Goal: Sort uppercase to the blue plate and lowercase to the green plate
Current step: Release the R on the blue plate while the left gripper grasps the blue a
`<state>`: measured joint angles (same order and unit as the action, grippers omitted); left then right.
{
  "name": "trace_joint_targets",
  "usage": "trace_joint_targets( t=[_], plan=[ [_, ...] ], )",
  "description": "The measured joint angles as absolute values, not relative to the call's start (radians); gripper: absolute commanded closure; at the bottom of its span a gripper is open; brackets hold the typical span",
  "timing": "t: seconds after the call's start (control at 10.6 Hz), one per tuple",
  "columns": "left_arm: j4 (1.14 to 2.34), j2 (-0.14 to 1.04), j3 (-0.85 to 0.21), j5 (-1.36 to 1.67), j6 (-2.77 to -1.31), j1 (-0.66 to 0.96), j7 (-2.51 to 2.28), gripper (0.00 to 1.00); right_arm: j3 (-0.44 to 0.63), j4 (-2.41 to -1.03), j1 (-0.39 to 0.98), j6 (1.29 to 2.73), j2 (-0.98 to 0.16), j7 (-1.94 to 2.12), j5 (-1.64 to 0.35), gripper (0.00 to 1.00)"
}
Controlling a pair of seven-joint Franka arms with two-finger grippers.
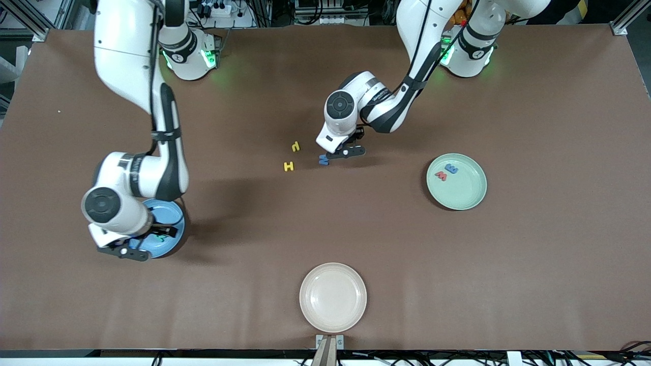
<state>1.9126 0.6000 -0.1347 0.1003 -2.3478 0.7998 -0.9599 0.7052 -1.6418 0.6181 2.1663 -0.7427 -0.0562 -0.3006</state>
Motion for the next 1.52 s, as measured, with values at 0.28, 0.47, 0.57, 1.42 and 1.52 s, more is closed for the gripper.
trace_joint_targets(
  t=[0.28,0.47,0.57,1.42,1.52],
  plan=[
    [1.914,0.598,-0.138,0.100,-2.368,0.800,-0.960,0.72,0.704,-1.642,0.569,2.163,-0.743,0.033,-0.328,0.00],
    [1.914,0.598,-0.138,0.100,-2.382,0.800,-0.960,0.76,0.700,-1.642,0.575,2.162,-0.743,0.033,-0.329,0.00],
    [1.915,0.598,-0.138,0.100,-2.382,0.799,-0.960,0.76,0.699,-1.642,0.576,2.162,-0.743,0.033,-0.329,0.00],
    [1.915,0.548,-0.128,0.096,-2.314,0.709,-0.892,0.77,0.698,-1.641,0.585,2.153,-0.742,0.033,-0.331,0.00],
    [1.915,0.548,-0.117,0.096,-2.312,0.702,-0.868,0.77,0.698,-1.640,0.596,2.139,-0.741,0.033,-0.334,0.00]
  ],
)
